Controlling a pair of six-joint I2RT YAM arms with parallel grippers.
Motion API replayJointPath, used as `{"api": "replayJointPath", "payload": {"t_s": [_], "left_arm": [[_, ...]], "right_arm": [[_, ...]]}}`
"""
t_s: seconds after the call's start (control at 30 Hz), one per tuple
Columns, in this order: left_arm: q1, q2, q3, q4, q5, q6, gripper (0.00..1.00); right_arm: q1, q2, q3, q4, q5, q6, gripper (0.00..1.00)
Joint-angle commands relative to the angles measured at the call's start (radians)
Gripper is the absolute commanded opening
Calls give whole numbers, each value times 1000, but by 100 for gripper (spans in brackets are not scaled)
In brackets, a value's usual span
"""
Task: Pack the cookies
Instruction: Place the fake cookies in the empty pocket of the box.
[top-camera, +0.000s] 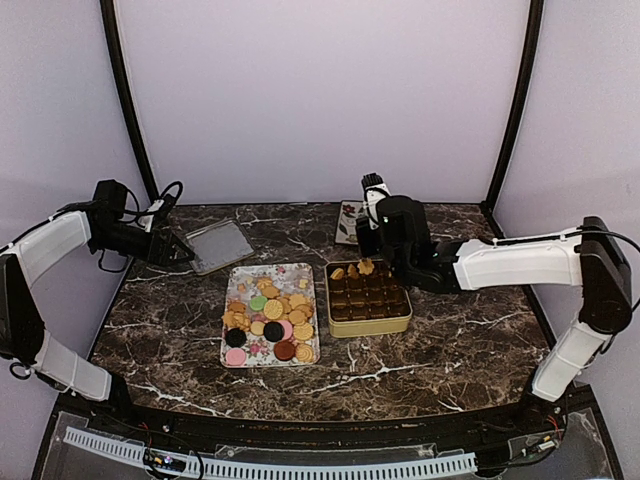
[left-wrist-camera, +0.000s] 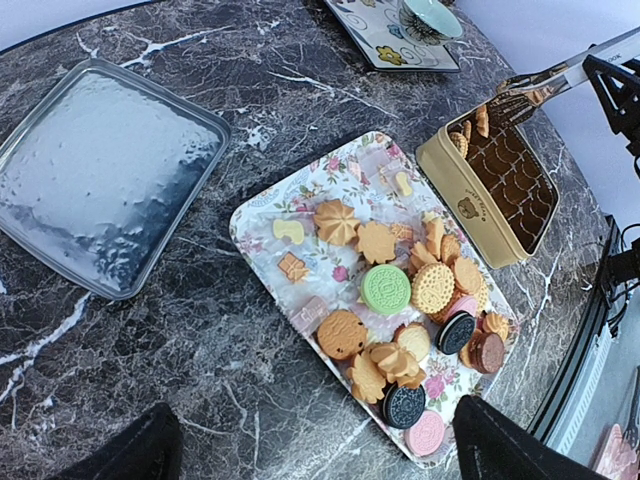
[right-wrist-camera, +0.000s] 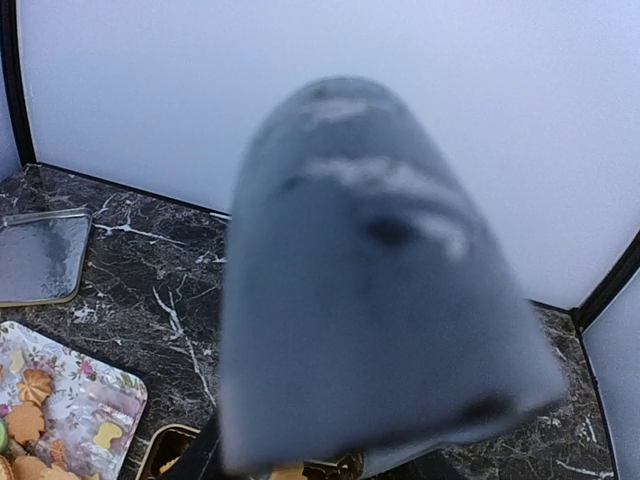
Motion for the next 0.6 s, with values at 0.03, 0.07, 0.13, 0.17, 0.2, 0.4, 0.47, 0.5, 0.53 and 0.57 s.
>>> {"api": "replayJointPath", "payload": {"t_s": [0.03,0.07,0.13,0.17,0.2,0.4,0.47,0.5,0.53,0.57], "left_arm": [[9,-13,-12,-4,19,3,97],[9,-13,-11,-5,19,2,97],[9,-13,-11,-5,19,2,97],[9,-13,-11,-5,19,3,97],[9,-13,-12,-5,19,4,97],[9,-13,-13,-4,19,3,97],[8,-13,-13,-5,19,4,97],[9,-13,-12,-5,19,3,97],[9,-15,-12,-7,19,5,97],[9,-15,-12,-7,19,7,97]], "right_arm": [[-12,-51,-18,41,45,-15,43],[-13,-52,-20,40,45,-15,43],[-13,-51,-22,38,46,-14,43],[-13,-51,-22,40,44,-13,43],[-13,-51,-20,41,38,-8,43],[-6,-33,16,64,-2,17,42],[1,-14,42,71,-7,14,42],[6,-4,54,72,-9,10,42],[11,7,64,74,-11,6,42],[16,17,66,74,-13,2,42]]}}
